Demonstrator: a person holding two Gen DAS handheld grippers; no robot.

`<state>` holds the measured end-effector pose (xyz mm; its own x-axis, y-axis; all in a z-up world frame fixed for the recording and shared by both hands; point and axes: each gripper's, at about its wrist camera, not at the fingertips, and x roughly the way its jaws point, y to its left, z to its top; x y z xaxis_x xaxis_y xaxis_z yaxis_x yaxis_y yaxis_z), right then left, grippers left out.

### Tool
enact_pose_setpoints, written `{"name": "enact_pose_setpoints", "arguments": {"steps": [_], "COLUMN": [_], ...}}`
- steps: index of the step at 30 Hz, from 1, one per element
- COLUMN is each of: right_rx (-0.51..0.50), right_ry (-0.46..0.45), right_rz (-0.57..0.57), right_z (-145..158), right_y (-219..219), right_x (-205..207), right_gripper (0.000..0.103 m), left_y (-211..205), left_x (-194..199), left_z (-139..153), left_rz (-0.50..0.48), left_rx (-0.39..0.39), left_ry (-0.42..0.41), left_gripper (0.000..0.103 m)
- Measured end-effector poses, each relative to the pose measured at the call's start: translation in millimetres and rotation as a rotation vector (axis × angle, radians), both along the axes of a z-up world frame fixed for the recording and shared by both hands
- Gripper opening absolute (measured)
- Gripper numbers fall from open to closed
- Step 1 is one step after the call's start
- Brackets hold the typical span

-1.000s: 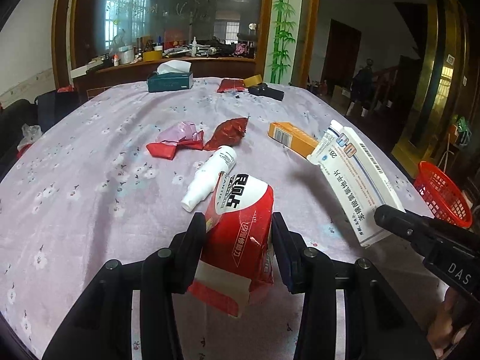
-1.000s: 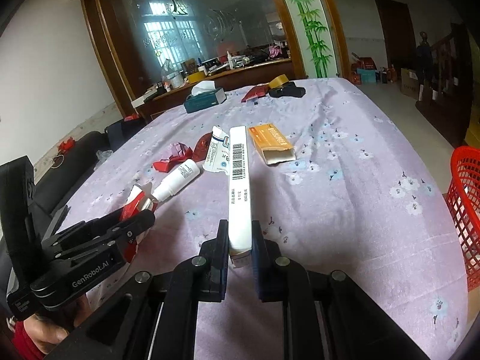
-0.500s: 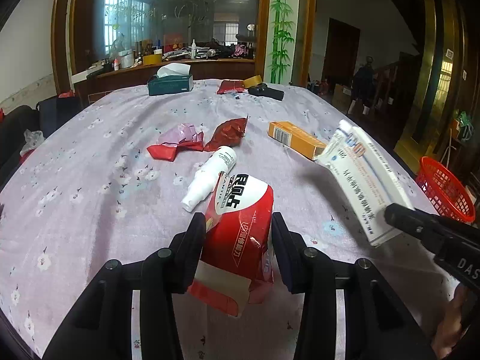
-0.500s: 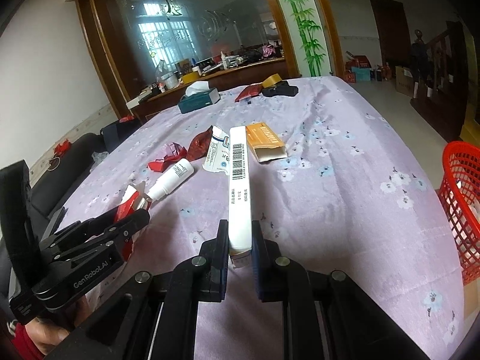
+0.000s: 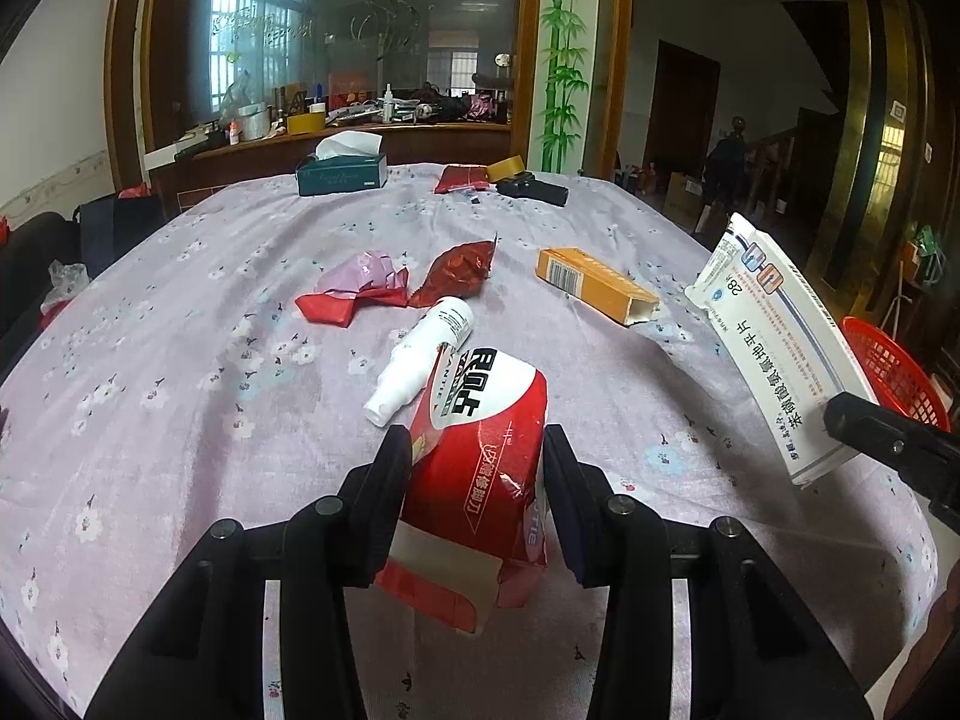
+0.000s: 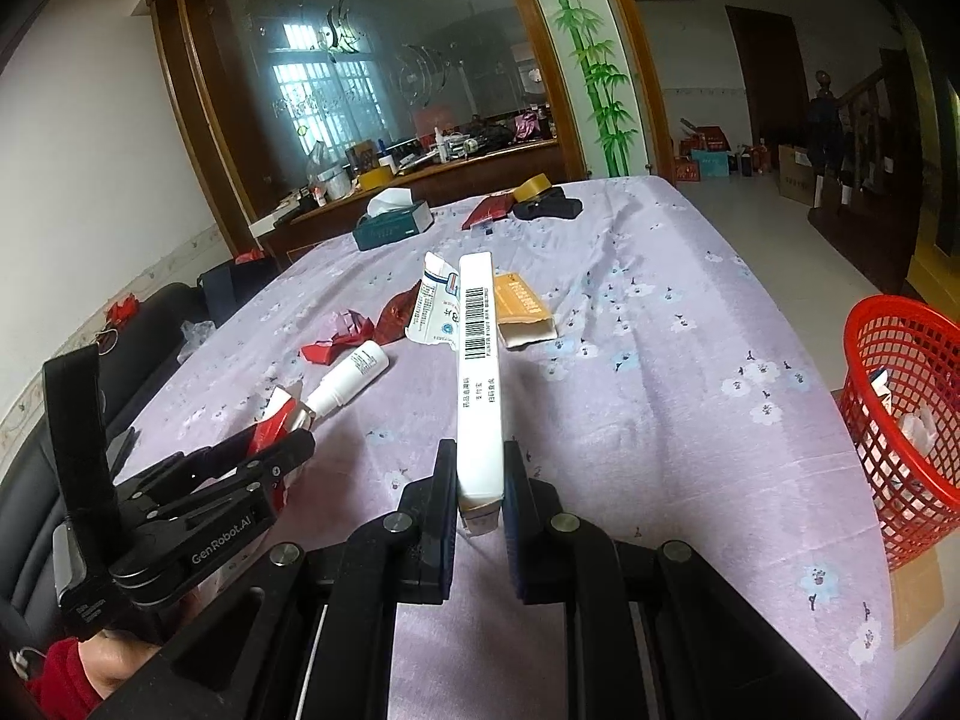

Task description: Collect trash

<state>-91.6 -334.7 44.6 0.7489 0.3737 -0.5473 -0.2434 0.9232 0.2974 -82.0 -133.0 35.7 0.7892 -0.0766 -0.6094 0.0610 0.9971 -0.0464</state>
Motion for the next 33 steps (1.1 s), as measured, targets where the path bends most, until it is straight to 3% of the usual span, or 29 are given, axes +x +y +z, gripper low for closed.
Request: {"name": "enact_pose_setpoints", "arguments": {"steps": [33], "right_rx": [0.05], "right_ry": [-0.015], "right_rz": [0.001], "right_z": [8], "right_y": [-14], "right_x": [-17], "right_gripper": [0.015], "left_y": [1], "left_x": [-3], "left_z": [1], "left_rz": [-0.005], "left_rx": [0.003], "left_ry": [-0.021], "left_gripper": [0.042]}}
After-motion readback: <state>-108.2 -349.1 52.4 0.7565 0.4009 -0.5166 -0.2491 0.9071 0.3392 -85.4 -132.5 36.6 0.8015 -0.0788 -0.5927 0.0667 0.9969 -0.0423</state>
